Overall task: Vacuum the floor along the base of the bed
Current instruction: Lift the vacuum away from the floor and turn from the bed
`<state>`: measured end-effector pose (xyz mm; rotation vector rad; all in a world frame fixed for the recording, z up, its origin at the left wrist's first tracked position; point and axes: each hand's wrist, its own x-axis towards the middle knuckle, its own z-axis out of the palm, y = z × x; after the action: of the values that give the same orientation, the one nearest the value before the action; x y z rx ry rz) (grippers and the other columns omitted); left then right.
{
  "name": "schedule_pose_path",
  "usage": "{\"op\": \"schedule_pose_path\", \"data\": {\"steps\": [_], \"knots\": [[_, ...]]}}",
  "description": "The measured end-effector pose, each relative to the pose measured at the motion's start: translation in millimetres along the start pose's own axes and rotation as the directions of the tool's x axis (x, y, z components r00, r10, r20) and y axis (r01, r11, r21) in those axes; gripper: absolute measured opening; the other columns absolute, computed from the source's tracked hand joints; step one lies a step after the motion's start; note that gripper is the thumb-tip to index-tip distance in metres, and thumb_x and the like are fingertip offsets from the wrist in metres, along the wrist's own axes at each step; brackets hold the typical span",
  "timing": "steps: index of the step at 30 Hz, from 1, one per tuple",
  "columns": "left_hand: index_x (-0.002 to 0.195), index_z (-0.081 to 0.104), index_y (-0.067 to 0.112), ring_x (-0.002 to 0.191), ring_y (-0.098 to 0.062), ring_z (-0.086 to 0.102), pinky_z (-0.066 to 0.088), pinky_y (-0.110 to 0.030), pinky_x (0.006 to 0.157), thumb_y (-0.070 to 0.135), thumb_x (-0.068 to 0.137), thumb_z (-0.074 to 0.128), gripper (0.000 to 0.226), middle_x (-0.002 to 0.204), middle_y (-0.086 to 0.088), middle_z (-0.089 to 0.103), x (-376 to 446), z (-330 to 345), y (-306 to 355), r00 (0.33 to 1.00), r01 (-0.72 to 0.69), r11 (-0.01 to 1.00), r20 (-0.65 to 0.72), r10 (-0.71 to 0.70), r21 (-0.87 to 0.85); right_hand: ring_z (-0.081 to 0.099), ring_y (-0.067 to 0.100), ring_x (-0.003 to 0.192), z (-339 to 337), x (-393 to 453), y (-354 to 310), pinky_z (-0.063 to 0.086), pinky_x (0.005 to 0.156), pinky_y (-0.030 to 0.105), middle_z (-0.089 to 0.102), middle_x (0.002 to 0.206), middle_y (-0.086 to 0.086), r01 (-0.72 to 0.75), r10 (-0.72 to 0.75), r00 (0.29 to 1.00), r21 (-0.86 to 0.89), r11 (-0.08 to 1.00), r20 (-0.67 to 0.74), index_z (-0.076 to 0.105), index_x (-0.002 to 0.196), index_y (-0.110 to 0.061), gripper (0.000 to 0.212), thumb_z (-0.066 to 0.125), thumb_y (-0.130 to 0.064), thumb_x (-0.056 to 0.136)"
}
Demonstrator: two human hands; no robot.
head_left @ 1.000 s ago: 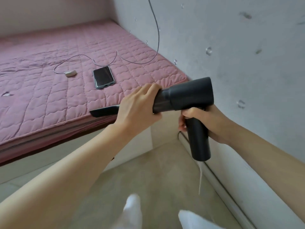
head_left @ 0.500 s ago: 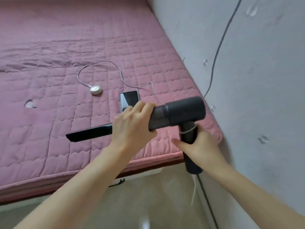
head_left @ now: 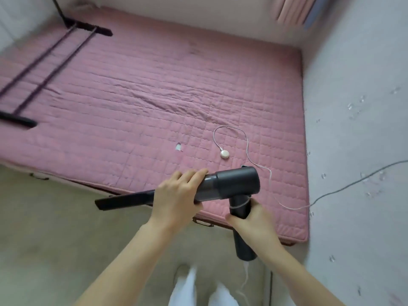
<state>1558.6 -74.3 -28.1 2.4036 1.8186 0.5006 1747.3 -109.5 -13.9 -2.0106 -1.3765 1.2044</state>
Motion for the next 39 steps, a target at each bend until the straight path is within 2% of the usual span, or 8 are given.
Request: {"op": "schedule_pose_path", "data": {"steps": [5, 8, 13, 18, 24, 31, 36, 39], "knots": [[0.123, 0.064, 0.023, 0.078, -0.025, 0.064, 0.055, -0.038, 0.059, 0.015, 0.046, 0.087, 0.081, 0.097, 0.005, 0.070, -45, -99, -61, 0.972, 0.224, 0.974, -0.078, -0.223, 0.009, 0.047, 0.008, 0.052, 44, -41, -105, 0.034, 0.042, 0.012, 0.055, 0.061, -0.002, 0.141, -0.127, 0.981, -0.092, 0.986, 0.147, 0.053, 0.078, -0.013, 0.017, 0.068, -0.012, 0.070], [0.126, 0.062, 0.022, 0.085, -0.027, 0.062, 0.054, -0.042, 0.075, 0.014, 0.049, 0.088, 0.081, 0.102, 0.003, 0.069, -79, -144, -104, 0.932, 0.337, 0.942, -0.150, -0.330, 0.016, 0.055, 0.012, 0.055, 88, -61, -154, 0.043, 0.049, 0.020, 0.058, 0.061, -0.002, 0.202, -0.171, 0.957, -0.117, 0.972, 0.233, 0.050, 0.075, -0.017, 0.020, 0.068, -0.012, 0.068], [0.130, 0.059, 0.024, 0.091, -0.024, 0.055, 0.047, -0.045, 0.091, 0.009, 0.054, 0.084, 0.080, 0.106, 0.007, 0.065, -149, -196, -177, 0.792, 0.575, 0.818, -0.242, -0.560, -0.014, 0.056, 0.013, 0.059, 181, -90, -222, 0.038, 0.049, 0.022, 0.059, 0.064, -0.004, 0.337, -0.268, 0.872, -0.105, 0.936, 0.410, 0.051, 0.077, -0.020, 0.021, 0.068, -0.013, 0.066], [0.130, 0.058, 0.024, 0.098, -0.023, 0.055, 0.047, -0.038, 0.082, 0.008, 0.059, 0.084, 0.077, 0.114, 0.008, 0.065, -202, -232, -249, 0.647, 0.734, 0.679, -0.283, -0.708, -0.019, 0.052, 0.008, 0.061, 269, -107, -283, 0.034, 0.045, 0.009, 0.056, 0.069, -0.009, 0.455, -0.338, 0.735, -0.058, 0.889, 0.588, 0.048, 0.080, -0.024, 0.025, 0.068, -0.011, 0.070], [0.129, 0.058, 0.023, 0.098, -0.025, 0.056, 0.049, -0.040, 0.079, 0.007, 0.061, 0.080, 0.073, 0.114, 0.007, 0.065, -224, -263, -335, 0.503, 0.838, 0.544, -0.319, -0.803, -0.051, 0.049, 0.003, 0.060, 362, -101, -353, 0.035, 0.048, 0.011, 0.056, 0.071, -0.008, 0.554, -0.368, 0.627, -0.060, 0.830, 0.686, 0.047, 0.079, -0.025, 0.027, 0.069, -0.013, 0.069], [0.129, 0.058, 0.022, 0.096, -0.028, 0.056, 0.048, -0.040, 0.078, 0.005, 0.062, 0.079, 0.072, 0.113, 0.005, 0.066, -216, -303, -464, 0.364, 0.906, 0.418, -0.372, -0.854, -0.073, 0.055, 0.015, 0.062, 483, -67, -457, 0.041, 0.055, 0.024, 0.054, 0.068, -0.005, 0.614, -0.331, 0.525, -0.079, 0.785, 0.784, 0.048, 0.081, -0.023, 0.025, 0.068, -0.020, 0.066], [0.126, 0.059, 0.019, 0.095, -0.029, 0.059, 0.050, -0.042, 0.076, 0.006, 0.061, 0.083, 0.071, 0.109, 0.001, 0.067, -217, -344, -569, 0.250, 0.942, 0.319, -0.410, -0.877, -0.109, 0.054, 0.006, 0.062, 580, -56, -556, 0.032, 0.048, 0.016, 0.057, 0.070, -0.008, 0.722, -0.355, 0.447, -0.097, 0.685, 0.821, 0.051, 0.084, -0.019, 0.026, 0.071, -0.018, 0.069], [0.124, 0.060, 0.019, 0.094, -0.028, 0.059, 0.049, -0.040, 0.075, 0.007, 0.062, 0.082, 0.067, 0.107, 0.002, 0.068, -221, -366, -629, 0.226, 0.952, 0.292, -0.430, -0.874, -0.093, 0.057, 0.010, 0.063, 632, -56, -599, 0.034, 0.048, 0.016, 0.059, 0.071, -0.006, 0.746, -0.361, 0.416, -0.086, 0.661, 0.835, 0.053, 0.085, -0.016, 0.024, 0.071, -0.018, 0.069]]}}
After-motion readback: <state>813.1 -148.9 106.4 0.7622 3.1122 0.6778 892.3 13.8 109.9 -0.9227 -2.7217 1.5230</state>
